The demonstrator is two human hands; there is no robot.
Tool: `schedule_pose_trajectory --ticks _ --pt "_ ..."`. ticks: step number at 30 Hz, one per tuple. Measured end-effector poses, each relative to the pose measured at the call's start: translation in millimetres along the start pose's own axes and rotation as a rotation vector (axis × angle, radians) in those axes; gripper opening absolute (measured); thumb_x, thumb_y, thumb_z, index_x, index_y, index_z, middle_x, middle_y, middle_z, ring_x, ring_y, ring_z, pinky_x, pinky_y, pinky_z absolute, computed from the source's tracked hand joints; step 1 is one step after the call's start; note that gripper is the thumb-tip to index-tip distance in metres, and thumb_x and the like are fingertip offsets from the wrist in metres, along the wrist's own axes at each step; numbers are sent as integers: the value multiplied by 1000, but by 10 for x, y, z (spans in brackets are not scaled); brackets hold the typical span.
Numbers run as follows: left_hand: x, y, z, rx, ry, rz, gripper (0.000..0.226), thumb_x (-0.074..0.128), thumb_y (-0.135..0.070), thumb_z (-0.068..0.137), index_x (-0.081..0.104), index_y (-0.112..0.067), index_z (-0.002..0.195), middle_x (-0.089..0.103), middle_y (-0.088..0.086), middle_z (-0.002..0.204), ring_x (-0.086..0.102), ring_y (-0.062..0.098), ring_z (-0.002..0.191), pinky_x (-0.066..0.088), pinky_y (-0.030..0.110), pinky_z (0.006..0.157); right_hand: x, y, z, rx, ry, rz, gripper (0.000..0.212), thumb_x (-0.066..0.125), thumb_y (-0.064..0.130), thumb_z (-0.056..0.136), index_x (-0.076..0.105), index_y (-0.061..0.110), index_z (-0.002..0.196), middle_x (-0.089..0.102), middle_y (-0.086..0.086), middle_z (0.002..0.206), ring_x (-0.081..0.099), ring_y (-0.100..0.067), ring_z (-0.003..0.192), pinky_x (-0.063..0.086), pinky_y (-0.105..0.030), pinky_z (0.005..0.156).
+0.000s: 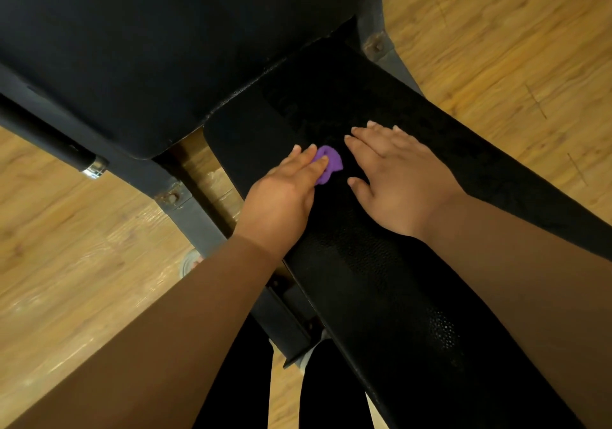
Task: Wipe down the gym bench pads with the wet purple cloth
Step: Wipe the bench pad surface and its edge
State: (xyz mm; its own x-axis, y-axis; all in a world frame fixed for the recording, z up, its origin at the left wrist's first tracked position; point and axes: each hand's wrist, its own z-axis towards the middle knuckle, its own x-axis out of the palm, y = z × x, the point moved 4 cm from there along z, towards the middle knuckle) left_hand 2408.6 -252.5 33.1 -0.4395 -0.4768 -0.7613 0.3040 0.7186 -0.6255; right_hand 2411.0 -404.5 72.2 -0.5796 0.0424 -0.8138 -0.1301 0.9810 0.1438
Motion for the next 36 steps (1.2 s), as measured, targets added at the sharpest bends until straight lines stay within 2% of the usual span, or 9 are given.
schedule_pose_trajectory --ticks 3,8,17,19,23,26,29,31,36 --pt "-17 88 122 -13 4 11 44 59 1 89 55 -2 133 52 18 139 47 36 131 39 46 106 -44 21 237 -1 -3 13 65 38 39 100 12 16 154 9 -1 162 1 -15 149 -2 -30 119" --pt "-73 352 471 -45 38 59 45 52 -2 96 47 -7 140 40 14 150 34 29 141 26 38 116 23 74 530 -10 65 -24 65 32 42 102 5 17 155 1 -2 163 -3 -15 149 -3 -32 120" --pt "-48 358 215 106 3 59 44 62 1 81 61 -1 125 57 22 132 54 40 122 41 52 100 79 73 562 3 35 -41 63 25 45 101 5 20 155 -2 2 163 -5 -12 149 -1 -33 121" --pt "-97 417 358 75 60 77 45 60 0 88 55 -3 133 50 20 141 48 36 130 43 52 104 79 81 559 10 42 -43 63 23 46 101 3 21 155 -3 2 163 -7 -11 149 -2 -33 121" --pt "-122 526 714 -72 122 130 49 42 -12 102 31 -14 150 25 6 159 20 21 147 19 34 118 71 80 572 20 58 -50 63 19 46 100 -1 22 155 -6 3 163 -8 -11 148 -1 -35 121" --pt "-106 494 662 -43 108 123 47 45 -10 100 37 -11 147 32 9 155 29 23 144 21 32 116 60 78 570 20 69 -51 63 19 46 100 -2 22 155 -7 3 163 -10 -11 148 -2 -35 121" --pt "-93 476 421 91 104 97 42 58 -2 89 57 -2 131 54 19 137 55 35 124 42 45 103 60 85 574 17 79 -49 63 18 47 101 -3 23 155 -9 4 162 -11 -11 148 -3 -34 121" --pt "-96 519 388 122 96 116 42 60 -3 83 61 0 125 60 21 129 61 37 115 44 48 97 65 82 575 21 79 -50 63 18 47 100 -3 23 155 -9 4 162 -12 -11 148 -3 -34 121" --pt "-115 557 724 -29 128 143 47 43 -10 101 36 -12 148 31 8 156 30 23 144 24 33 114 76 74 582 24 61 -61 63 18 47 100 -1 23 155 -7 4 162 -10 -11 148 -3 -34 121"
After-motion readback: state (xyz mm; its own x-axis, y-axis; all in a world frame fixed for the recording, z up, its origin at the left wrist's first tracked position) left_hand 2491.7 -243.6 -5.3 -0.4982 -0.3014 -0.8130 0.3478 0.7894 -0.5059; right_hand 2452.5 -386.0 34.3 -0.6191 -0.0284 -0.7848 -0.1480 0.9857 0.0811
